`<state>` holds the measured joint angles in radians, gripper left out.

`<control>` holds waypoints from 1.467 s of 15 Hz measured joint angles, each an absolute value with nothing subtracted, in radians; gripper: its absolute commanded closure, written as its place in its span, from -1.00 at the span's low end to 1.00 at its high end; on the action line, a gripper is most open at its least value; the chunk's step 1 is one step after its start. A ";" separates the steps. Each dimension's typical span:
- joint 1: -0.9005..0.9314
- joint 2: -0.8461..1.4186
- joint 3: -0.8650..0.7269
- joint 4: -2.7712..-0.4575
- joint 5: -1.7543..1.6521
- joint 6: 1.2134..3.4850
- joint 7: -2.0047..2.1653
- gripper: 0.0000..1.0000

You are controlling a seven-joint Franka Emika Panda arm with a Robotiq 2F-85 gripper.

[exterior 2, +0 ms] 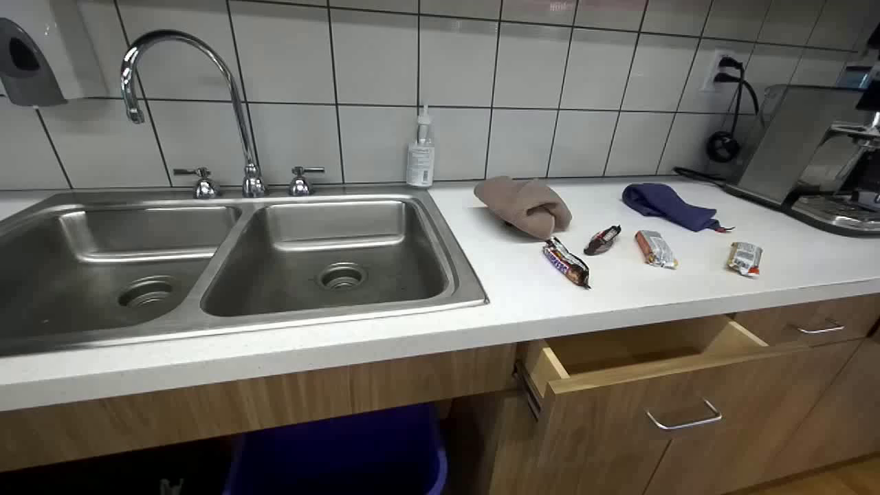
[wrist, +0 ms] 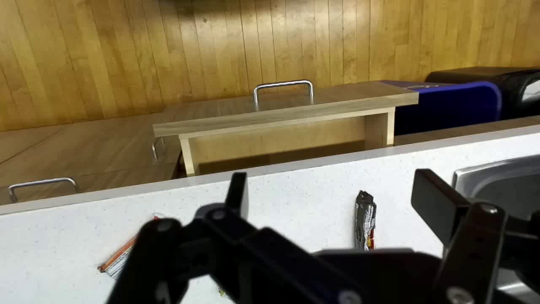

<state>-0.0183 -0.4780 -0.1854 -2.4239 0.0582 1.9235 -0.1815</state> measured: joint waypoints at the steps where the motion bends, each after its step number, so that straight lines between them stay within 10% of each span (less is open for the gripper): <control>1: -0.018 -0.478 -0.185 -2.424 0.058 1.924 -0.182 -1.00; 22: -0.016 -0.392 -0.112 -2.485 0.058 2.079 -0.176 -1.00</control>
